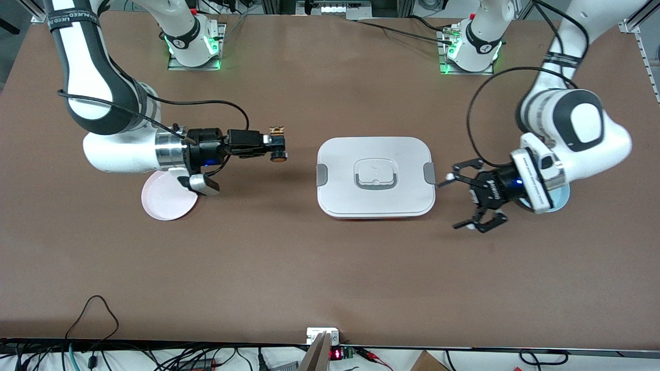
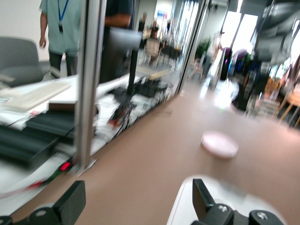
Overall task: Transfer orange switch to right arm and place
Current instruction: 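Move the orange switch with the right gripper over the white plate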
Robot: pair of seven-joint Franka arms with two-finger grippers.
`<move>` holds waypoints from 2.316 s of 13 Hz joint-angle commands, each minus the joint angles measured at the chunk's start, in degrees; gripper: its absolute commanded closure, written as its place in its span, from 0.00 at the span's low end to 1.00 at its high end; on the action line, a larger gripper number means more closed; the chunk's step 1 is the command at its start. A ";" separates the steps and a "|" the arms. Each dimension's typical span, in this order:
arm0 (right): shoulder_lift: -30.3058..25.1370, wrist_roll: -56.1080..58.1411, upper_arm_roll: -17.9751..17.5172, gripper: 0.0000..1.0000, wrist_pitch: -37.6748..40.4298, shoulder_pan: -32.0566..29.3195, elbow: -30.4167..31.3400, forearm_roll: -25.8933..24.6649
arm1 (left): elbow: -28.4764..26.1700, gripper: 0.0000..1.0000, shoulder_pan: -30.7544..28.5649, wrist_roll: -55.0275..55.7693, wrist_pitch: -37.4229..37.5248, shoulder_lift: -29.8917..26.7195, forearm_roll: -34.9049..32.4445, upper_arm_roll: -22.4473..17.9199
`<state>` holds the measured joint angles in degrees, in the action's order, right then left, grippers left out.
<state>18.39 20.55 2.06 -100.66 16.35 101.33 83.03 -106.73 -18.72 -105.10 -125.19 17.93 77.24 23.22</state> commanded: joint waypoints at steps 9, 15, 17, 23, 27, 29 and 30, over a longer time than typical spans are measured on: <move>-1.07 19.95 -0.56 0.82 1.08 -5.71 -0.78 -48.44 | 0.98 0.00 -3.95 29.47 0.56 -4.66 -37.66 -9.42; -0.72 33.91 -0.56 0.82 -2.34 -9.23 0.53 -72.90 | 11.44 0.00 -2.64 67.59 18.02 -7.55 -63.23 -10.74; -0.72 38.58 -0.56 0.82 -6.37 -10.11 2.73 -77.03 | 13.82 0.00 -0.97 80.34 26.72 -10.01 -69.30 -10.82; -0.46 49.57 -0.56 0.82 -20.69 -12.48 10.11 -86.99 | 13.83 0.00 7.37 100.52 35.54 -17.48 -79.95 -13.10; 0.42 53.25 -0.56 0.82 -30.18 -12.58 14.50 -87.60 | 13.92 0.00 7.74 100.53 35.55 -17.23 -79.88 -13.55; 1.91 55.47 -0.65 0.82 -33.19 -13.62 15.22 -87.60 | 14.18 0.00 7.56 100.53 35.46 -16.96 -79.70 -13.55; 2.61 55.73 -0.65 0.82 -33.90 -13.80 15.22 -87.60 | 14.27 0.00 7.56 100.53 35.46 -16.79 -79.70 -13.55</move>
<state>20.70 74.80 2.06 -133.00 3.73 115.99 -3.66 -92.61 -11.57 -5.13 -90.00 1.20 -1.53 9.92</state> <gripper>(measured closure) 0.581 0.000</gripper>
